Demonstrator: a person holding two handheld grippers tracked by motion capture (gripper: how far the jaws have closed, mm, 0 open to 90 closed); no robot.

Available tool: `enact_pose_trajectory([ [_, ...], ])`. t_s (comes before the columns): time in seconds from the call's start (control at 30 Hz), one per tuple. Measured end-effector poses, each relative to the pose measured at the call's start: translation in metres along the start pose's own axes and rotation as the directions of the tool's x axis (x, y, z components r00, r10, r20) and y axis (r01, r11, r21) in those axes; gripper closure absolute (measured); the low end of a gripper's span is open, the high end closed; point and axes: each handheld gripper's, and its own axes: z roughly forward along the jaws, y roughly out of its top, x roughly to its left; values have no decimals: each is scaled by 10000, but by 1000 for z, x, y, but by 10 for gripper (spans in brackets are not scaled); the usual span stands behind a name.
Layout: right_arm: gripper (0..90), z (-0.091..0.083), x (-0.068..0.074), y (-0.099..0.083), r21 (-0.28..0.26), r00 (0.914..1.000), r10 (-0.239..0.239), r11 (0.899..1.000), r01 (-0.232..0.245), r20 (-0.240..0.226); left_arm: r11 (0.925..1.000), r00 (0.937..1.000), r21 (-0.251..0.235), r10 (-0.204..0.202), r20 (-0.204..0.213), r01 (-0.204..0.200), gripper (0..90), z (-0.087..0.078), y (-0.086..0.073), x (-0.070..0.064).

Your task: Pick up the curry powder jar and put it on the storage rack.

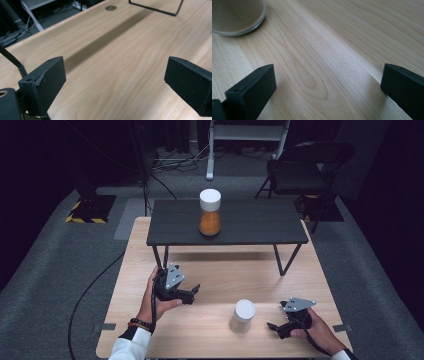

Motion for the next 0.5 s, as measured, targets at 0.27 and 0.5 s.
enact_pose_trajectory([
  [0.27, 0, 0, 0, 0, 2, 10000, -4, 10000, 4, -19, 9989, 9984, 159, -445, 355, 440, 36, 1, -21, 0],
  [0.5, 0, 0, 0, 0, -1, 10000, -10, 10000, 10, -18, 9977, 9974, 349, -602, 391, 589, 38, 0, -33, 0],
])
